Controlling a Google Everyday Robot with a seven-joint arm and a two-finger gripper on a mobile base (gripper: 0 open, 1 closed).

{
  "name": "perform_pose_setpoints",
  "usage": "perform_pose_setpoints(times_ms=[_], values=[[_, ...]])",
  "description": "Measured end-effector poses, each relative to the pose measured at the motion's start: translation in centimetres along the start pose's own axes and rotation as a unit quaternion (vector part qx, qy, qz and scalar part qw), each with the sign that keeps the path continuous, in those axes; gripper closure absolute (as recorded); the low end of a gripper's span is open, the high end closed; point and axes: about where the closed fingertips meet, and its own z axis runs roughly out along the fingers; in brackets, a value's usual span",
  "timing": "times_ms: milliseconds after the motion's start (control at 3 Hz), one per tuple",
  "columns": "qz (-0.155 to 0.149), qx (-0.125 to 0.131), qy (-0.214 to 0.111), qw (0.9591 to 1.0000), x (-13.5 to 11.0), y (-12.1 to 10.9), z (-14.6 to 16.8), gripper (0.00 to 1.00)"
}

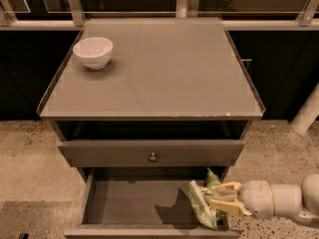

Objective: Pick green jalapeno chip bag from middle drawer and place on counter

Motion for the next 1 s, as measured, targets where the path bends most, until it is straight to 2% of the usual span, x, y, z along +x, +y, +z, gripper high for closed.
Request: perform_pose_setpoints(times_ms=[333,667,1000], values=[[-0.004,0.002,0.003,1.0,-0.4,0.1,-0.3,1.0],[-0.001,-0.026,-0.013,0.9996,-2.3,0.2,-1.0,1.0],[-0.028,-0.069,-0.026,0.9969,-8.3,0.8,-2.3,1.0]])
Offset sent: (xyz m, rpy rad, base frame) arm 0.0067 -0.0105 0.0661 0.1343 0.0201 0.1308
